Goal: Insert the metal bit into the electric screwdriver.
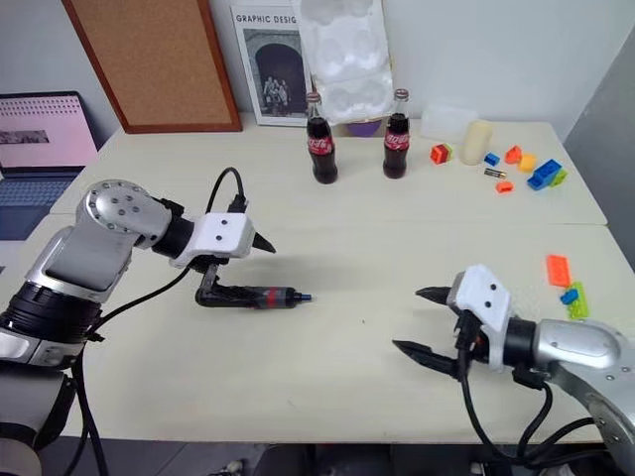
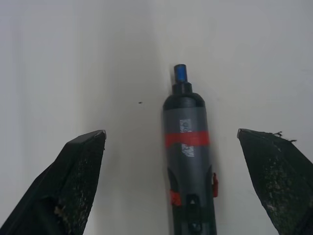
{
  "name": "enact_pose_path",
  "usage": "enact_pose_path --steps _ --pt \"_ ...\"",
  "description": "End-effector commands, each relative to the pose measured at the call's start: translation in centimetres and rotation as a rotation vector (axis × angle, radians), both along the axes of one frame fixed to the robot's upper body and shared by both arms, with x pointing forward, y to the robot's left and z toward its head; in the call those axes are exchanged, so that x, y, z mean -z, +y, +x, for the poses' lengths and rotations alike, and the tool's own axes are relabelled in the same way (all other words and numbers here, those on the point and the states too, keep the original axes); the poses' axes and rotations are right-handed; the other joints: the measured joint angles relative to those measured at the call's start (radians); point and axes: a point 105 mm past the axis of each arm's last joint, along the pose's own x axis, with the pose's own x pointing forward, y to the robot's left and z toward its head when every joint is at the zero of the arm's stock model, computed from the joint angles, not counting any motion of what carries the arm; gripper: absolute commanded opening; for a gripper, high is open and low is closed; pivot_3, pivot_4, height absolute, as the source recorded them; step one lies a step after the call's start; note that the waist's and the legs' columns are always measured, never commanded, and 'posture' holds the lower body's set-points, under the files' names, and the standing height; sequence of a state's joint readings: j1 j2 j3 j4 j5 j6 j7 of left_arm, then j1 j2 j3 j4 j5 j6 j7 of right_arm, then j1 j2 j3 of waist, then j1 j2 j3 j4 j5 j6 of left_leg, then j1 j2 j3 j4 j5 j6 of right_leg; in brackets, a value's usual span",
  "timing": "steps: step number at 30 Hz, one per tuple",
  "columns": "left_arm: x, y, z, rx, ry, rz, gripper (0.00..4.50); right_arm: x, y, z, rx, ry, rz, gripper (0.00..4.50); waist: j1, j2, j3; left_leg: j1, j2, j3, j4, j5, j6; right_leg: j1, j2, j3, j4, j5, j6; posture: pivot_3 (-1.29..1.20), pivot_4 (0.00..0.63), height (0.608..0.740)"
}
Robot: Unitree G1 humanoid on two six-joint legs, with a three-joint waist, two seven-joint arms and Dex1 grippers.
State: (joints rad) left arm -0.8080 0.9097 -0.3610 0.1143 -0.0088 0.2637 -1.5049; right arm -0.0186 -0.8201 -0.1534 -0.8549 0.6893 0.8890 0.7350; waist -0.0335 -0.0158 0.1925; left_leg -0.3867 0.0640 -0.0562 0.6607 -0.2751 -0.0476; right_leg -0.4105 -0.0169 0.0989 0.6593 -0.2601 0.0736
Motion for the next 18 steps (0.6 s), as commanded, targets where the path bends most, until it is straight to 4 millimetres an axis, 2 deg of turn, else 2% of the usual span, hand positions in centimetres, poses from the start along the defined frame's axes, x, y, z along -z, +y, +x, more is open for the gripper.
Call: enact_pose_path --steps 1,9,18 --pt "0.2 -0.6 -0.1 0.026 -0.001 0.056 4.5 -0.4 1.0 -0.6 -0.033 -0.033 0.01 4.44 0.001 0.0 0.0 0.0 0.0 0.0 0.0 0.0 0.0 0.0 0.0 0.0 0.0 0.0 0.0 0.0 0.15 0.74" --pt "2.3 -1.1 0.7 0.017 0.011 0.137 4.5 -0.4 1.8 -0.8 -0.035 -0.043 0.033 4.44 0.001 0.0 0.0 0.0 0.0 0.0 0.001 0.0 0.0 0.0 0.0 0.0 0.001 0.0 0.0 0.0 0.15 0.74" --pt "3.4 -2.5 1.1 0.009 0.016 0.142 4.5 -0.2 2.5 -1.3 -0.03 -0.038 0.056 4.44 0.001 0.0 0.0 0.0 0.0 0.0 0.001 0.0 0.0 0.0 0.0 0.0 0.001 0.0 0.0 0.0 0.15 0.74"
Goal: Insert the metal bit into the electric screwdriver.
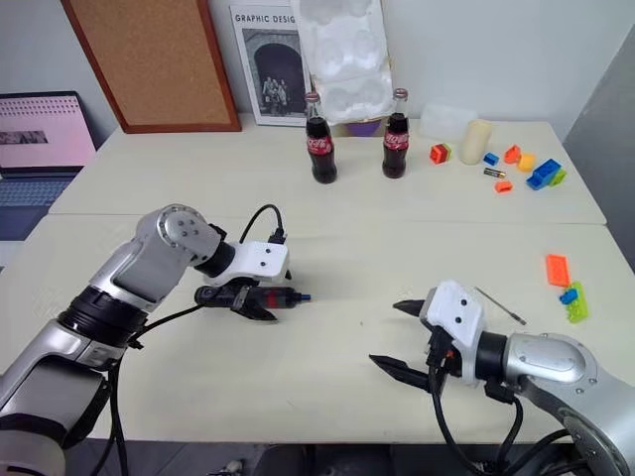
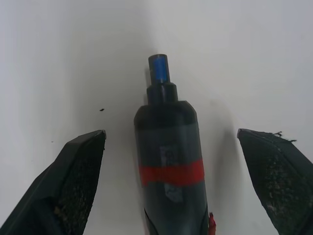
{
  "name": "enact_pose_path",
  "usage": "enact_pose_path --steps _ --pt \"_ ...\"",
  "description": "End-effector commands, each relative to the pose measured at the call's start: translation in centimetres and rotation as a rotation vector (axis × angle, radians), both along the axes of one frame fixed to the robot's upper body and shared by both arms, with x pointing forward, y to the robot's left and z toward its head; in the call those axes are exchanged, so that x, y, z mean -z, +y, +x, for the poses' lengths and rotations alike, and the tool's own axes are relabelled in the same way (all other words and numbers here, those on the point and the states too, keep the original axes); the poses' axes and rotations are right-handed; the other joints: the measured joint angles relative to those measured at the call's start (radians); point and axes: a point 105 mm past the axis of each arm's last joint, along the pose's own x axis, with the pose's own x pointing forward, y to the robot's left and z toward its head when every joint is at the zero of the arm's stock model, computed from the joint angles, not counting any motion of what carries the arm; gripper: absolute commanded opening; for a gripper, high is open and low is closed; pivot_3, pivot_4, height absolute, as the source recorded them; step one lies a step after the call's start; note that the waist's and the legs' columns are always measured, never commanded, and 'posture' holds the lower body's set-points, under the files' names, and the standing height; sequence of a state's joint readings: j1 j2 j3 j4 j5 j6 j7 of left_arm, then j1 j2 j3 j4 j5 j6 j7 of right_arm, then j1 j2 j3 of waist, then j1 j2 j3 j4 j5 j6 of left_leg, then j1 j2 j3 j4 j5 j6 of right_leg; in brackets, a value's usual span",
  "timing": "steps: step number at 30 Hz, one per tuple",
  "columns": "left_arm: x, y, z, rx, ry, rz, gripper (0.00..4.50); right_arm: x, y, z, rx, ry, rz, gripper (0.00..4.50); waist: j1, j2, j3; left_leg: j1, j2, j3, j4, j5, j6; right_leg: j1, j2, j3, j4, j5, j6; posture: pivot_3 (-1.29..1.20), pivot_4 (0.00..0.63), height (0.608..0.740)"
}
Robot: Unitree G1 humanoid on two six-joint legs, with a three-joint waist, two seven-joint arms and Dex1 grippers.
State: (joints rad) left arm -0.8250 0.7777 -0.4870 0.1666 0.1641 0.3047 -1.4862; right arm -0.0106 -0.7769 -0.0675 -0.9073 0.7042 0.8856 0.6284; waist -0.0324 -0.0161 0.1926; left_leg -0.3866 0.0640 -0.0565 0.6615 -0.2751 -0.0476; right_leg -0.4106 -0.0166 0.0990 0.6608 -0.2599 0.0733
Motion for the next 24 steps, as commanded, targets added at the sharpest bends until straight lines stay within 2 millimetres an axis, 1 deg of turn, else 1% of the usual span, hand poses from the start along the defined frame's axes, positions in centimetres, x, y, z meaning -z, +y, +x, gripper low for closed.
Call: enact_pose_path --steps 1,7,9,10,16,20,21,24 --pt "-0.6 -0.2 0.4 0.012 -0.048 0.022 4.5 -0.7 0.6 -0.6 -0.022 -0.037 0.016 4.44 0.0 0.0 0.0 0.0 0.0 0.0 0.0 0.0 0.0 0.0 0.0 0.0 0.0 0.0 0.0 0.0 0.15 0.74" --pt "0.1 0.3 0.5 0.005 -0.054 0.053 4.5 -0.6 0.8 -0.6 -0.022 -0.041 0.02 4.44 0.0 0.0 0.0 0.0 0.0 0.0 0.0 0.0 0.0 0.0 0.0 0.0 0.001 0.0 0.0 0.0 0.15 0.74" --pt "0.3 0.4 0.4 0.005 -0.05 0.057 4.12 -0.7 0.9 -0.6 -0.021 -0.044 0.026 4.5 0.0 0.0 0.0 0.0 0.0 0.0 0.0 0.0 0.0 0.0 0.0 0.0 0.001 0.0 0.0 0.0 0.15 0.74" --pt "0.5 0.3 0.3 0.007 -0.051 0.057 4.04 -0.7 0.9 -0.5 -0.02 -0.045 0.026 4.5 0.0 0.0 0.0 0.0 0.0 0.0 0.0 0.0 0.0 0.0 0.0 0.0 0.001 0.0 0.0 0.0 0.15 0.74" --pt "1.3 -0.7 0.1 0.017 -0.059 0.038 2.62 -0.7 0.9 -0.5 -0.019 -0.047 0.022 4.5 0.0 0.0 0.0 0.001 0.0 0.0 0.0 0.0 0.0 0.0 0.0 0.0 0.001 0.0 -0.001 0.0 0.15 0.74" --pt "1.9 -1.2 0.0 0.024 -0.062 0.034 1.81 -0.6 0.9 -0.5 -0.019 -0.046 0.015 4.5 0.003 0.0 -0.001 0.002 0.0 0.0 0.001 0.0 0.0 0.002 0.0 0.0 0.001 0.0 0.0 0.0 0.15 0.74" --pt "2.0 -1.3 -0.1 0.022 -0.061 0.03 1.66 -0.6 0.9 -0.6 -0.019 -0.045 0.015 4.5 0.004 0.0 -0.001 0.002 0.0 0.0 0.001 0.0 0.0 0.002 0.0 0.0 0.001 0.0 0.001 0.0 0.15 0.74" --pt "2.4 -1.3 -0.1 0.03 -0.07 0.033 1.66 -0.4 0.9 -0.6 -0.02 -0.041 0.007 4.5 0.004 0.0 -0.001 0.004 0.0 0.0 0.001 0.0 0.0 0.004 0.0 0.0 0.001 -0.002 0.003 0.0 0.15 0.74"
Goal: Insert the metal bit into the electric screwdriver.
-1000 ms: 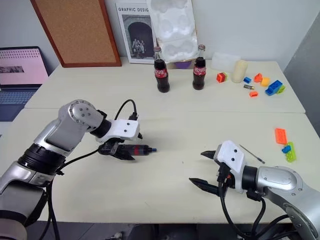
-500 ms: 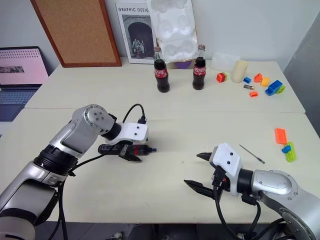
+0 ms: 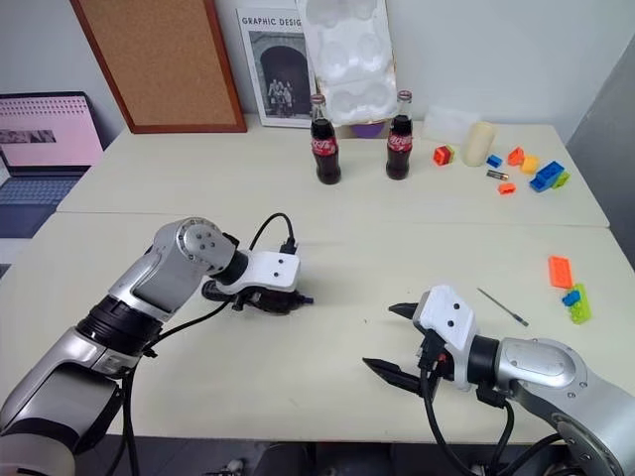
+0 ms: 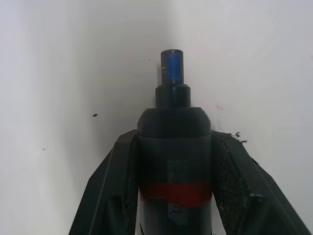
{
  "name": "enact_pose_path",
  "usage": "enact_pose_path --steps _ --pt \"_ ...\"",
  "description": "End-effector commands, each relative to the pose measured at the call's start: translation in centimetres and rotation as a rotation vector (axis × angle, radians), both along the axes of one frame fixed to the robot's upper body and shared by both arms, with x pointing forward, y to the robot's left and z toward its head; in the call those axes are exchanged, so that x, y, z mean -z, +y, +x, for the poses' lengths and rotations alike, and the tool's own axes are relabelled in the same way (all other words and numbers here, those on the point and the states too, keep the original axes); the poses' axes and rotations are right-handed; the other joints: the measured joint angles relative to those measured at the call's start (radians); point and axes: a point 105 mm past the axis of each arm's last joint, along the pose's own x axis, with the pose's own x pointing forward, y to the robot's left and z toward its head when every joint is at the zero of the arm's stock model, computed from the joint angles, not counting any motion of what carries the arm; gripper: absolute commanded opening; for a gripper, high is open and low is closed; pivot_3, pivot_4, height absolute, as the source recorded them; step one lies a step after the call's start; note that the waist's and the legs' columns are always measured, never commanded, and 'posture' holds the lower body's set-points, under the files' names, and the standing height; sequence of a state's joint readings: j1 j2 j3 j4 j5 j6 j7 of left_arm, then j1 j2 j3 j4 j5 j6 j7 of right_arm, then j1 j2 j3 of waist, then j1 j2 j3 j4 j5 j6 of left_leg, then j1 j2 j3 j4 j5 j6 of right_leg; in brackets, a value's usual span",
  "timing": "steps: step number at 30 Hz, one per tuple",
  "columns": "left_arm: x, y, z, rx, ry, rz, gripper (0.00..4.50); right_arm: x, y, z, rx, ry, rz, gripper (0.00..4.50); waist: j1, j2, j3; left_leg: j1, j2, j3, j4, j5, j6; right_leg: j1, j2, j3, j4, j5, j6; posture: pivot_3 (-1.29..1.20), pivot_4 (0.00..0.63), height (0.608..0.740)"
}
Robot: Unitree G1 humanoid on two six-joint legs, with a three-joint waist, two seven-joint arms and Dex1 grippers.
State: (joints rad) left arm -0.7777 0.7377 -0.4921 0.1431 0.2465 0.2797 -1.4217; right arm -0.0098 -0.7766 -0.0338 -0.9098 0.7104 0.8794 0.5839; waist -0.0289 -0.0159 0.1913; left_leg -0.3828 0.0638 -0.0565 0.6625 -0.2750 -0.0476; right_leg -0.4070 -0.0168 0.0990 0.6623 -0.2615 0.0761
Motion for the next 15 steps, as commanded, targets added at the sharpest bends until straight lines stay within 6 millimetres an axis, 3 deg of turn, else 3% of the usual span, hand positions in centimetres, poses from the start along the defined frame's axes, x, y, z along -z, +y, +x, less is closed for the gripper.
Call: enact_pose_path --steps 1,5,8,12,15 --pt "1.0 -0.7 -0.3 0.022 -0.01 0.002 1.66 -0.7 0.5 -0.6 -0.031 -0.046 0.002 4.5 0.0 0.0 0.0 0.0 0.0 0.0 0.0 0.0 0.0 0.0 0.0 0.0 0.0 0.0 0.0 0.0 0.15 0.74" --pt "1.1 -1.2 -0.7 0.057 -0.017 -0.022 1.66 -0.7 0.5 -0.7 -0.029 -0.042 0.003 4.5 0.001 0.0 -0.001 0.001 0.0 0.0 0.0 0.0 0.0 0.001 0.0 0.0 0.0 0.0 0.0 0.0 0.15 0.74" --pt "0.0 -1.7 -0.5 0.066 -0.039 -0.082 1.66 -1.0 0.1 -0.7 -0.02 -0.047 0.005 4.5 0.004 0.0 -0.001 0.001 0.0 0.0 0.0 0.0 0.0 0.001 0.0 0.0 0.0 0.0 0.0 0.0 0.15 0.74" --pt "-4.8 -4.3 1.3 -0.016 -0.101 -0.338 1.65 -2.2 -1.2 -0.6 0.011 -0.067 0.023 4.5 0.01 0.0 -0.001 -0.001 -0.001 0.0 0.001 0.0 0.0 0.001 -0.001 0.0 0.0 0.0 0.0 0.0 0.15 0.74" --pt "-7.1 -5.8 2.0 -0.055 -0.129 -0.485 1.65 -3.4 -2.0 -0.4 0.035 -0.085 0.053 4.5 0.016 -0.002 0.0 -0.003 -0.001 -0.001 0.002 0.0 0.0 0.0 -0.001 -0.002 0.0 0.001 0.0 0.0 0.15 0.74"
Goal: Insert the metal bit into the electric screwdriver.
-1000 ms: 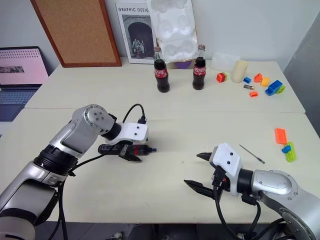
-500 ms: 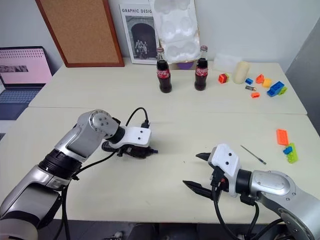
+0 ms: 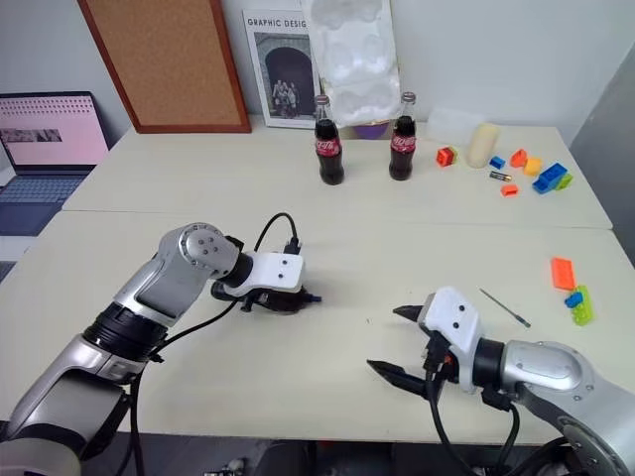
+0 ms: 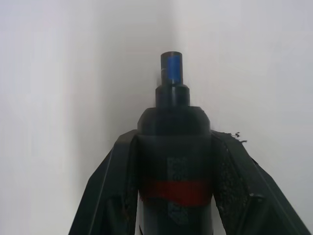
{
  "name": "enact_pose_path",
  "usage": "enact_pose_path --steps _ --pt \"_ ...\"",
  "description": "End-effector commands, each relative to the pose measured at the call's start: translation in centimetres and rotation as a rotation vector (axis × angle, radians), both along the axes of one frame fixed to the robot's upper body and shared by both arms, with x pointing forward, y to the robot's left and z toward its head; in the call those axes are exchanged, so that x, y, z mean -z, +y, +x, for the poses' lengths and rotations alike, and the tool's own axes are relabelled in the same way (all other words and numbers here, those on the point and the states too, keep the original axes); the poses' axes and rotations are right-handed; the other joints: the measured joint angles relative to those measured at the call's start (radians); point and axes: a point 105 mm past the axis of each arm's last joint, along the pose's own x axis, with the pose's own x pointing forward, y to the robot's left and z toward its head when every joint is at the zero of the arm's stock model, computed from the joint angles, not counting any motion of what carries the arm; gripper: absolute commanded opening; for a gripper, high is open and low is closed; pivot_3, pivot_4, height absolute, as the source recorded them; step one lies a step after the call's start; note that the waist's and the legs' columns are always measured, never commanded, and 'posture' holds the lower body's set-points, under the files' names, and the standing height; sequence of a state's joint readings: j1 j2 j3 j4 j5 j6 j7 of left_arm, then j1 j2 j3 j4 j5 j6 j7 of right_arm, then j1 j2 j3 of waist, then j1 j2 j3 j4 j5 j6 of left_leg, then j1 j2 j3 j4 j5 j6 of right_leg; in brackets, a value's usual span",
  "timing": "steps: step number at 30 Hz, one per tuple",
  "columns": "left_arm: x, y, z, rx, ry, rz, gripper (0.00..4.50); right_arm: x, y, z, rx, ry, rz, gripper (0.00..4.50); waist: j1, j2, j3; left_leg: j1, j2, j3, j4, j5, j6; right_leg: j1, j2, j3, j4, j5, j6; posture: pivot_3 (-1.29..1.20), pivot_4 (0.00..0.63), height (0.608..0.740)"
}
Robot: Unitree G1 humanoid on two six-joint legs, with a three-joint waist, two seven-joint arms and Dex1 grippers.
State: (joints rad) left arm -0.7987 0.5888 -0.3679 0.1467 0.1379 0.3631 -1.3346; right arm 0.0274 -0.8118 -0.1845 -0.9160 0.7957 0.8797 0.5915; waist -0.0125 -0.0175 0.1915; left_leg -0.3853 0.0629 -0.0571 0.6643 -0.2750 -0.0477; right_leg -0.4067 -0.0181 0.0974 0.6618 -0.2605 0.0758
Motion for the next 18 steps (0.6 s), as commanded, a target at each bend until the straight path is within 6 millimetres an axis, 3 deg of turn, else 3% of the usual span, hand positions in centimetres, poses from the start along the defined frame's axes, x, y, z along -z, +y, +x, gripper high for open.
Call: enact_pose_path --steps 1,4,8,13,18 --pt "-5.8 -2.6 1.3 -0.062 -0.095 -0.281 1.65 -2.7 -0.7 -0.3 0.003 -0.074 0.052 4.5 -0.002 0.0 0.0 0.0 0.0 0.0 0.0 0.0 0.0 0.0 0.0 0.0 0.0 0.001 -0.001 0.0 0.15 0.74" --pt "-8.2 -4.8 1.9 -0.134 -0.074 -0.529 1.65 -4.4 -2.1 0.2 0.052 -0.112 0.072 4.5 -0.006 0.0 0.0 0.0 0.0 0.0 -0.001 0.0 0.0 0.0 0.0 0.0 -0.001 0.002 -0.003 0.0 0.15 0.74" --pt "-9.1 -7.1 1.4 -0.161 -0.107 -0.743 1.65 -5.7 -3.1 0.7 0.091 -0.138 0.065 4.5 -0.015 0.0 0.0 0.0 0.0 -0.001 -0.002 0.0 0.0 0.0 0.0 0.0 -0.001 0.002 -0.003 0.0 0.15 0.74" --pt "-6.9 -8.9 0.5 -0.235 -0.13 -0.885 1.65 -6.6 -2.5 1.4 0.091 -0.169 0.075 4.5 -0.022 0.0 0.0 0.002 0.0 0.0 -0.003 0.0 0.0 0.0 0.001 0.002 0.0 0.002 -0.003 0.0 0.15 0.74" --pt "-5.2 -8.8 0.6 -0.33 -0.112 -0.991 1.65 -7.0 -1.8 1.7 0.059 -0.171 0.072 4.5 -0.016 0.0 0.0 0.002 -0.001 0.0 -0.001 0.0 0.0 0.0 0.001 0.002 0.0 0.003 -0.003 0.0 0.15 0.74"
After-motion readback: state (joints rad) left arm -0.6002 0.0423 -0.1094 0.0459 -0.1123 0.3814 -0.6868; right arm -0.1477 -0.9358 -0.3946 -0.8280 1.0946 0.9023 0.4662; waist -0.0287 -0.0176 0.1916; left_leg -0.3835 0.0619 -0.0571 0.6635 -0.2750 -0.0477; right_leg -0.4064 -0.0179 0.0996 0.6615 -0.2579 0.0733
